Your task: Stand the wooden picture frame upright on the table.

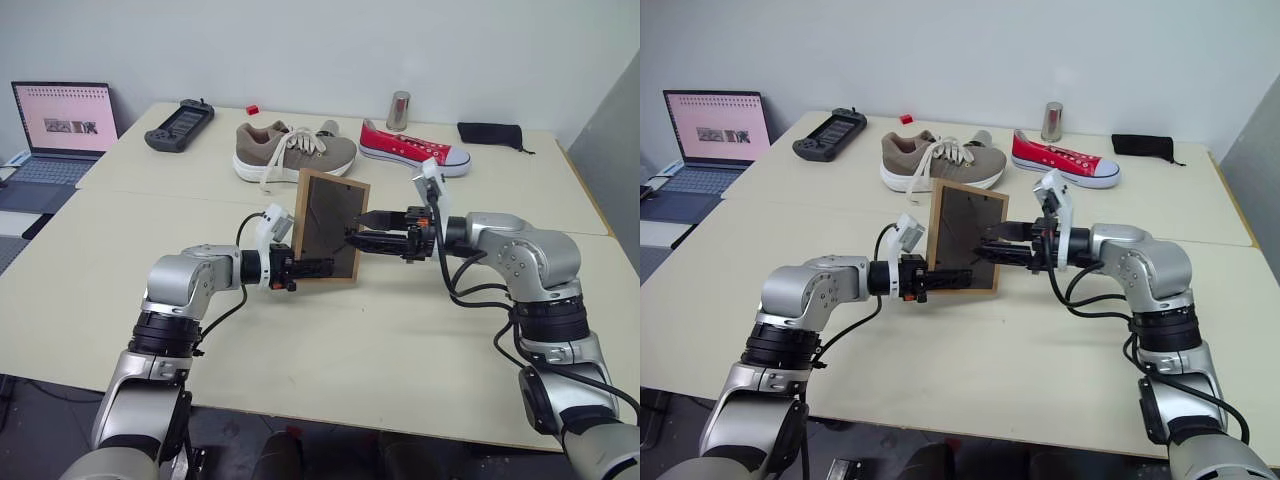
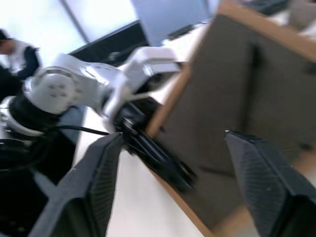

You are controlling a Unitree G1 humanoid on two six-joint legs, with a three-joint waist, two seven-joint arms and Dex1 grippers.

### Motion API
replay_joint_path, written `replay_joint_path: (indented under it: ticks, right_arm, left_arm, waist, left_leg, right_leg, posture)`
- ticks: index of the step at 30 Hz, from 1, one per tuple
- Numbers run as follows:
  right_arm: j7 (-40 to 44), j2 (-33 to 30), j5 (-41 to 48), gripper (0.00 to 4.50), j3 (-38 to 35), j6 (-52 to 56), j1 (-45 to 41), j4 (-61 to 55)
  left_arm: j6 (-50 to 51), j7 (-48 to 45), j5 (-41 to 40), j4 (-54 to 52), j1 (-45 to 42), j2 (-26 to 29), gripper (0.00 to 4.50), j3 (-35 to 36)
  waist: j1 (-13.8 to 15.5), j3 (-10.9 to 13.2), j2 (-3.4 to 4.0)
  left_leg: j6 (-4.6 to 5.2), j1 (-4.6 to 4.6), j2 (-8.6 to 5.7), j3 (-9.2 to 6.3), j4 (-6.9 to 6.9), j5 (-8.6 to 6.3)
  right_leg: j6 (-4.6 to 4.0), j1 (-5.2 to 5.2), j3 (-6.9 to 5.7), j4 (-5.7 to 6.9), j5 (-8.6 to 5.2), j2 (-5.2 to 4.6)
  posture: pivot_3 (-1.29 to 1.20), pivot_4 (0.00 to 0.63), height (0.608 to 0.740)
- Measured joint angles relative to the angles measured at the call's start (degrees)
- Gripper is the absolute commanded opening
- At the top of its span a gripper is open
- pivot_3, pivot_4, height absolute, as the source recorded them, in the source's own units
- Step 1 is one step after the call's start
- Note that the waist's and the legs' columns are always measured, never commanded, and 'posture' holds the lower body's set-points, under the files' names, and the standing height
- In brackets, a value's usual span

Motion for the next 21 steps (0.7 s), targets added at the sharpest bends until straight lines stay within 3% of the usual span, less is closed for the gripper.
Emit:
replay_joint_path:
  ticks: [1,21]
  right_arm:
    - [-0.22,0.35,0.00,4.45,0.46,-0.01,0.01,0.00]
    - [-4.40,6.00,-2.57,4.45,2.86,-8.48,-3.64,8.46]
  left_arm:
    - [0.00,-0.03,0.00,-0.56,0.11,0.26,1.04,0.00]
    - [0.75,0.82,-2.08,-3.69,2.00,2.63,1.04,0.01]
  waist:
    - [0.01,0.00,0.00]
    - [0.00,0.00,0.01]
  left_leg:
    - [0.00,0.00,0.00,0.00,0.00,0.00]
    - [0.00,-0.01,0.03,0.02,-0.01,0.00]
  right_leg:
    - [0.00,0.00,0.00,0.00,0.00,0.00]
    - [0.00,-0.06,-0.01,0.01,0.00,0.01]
  posture:
    - [0.00,0.150,0.740]
    - [0.00,0.150,0.740]
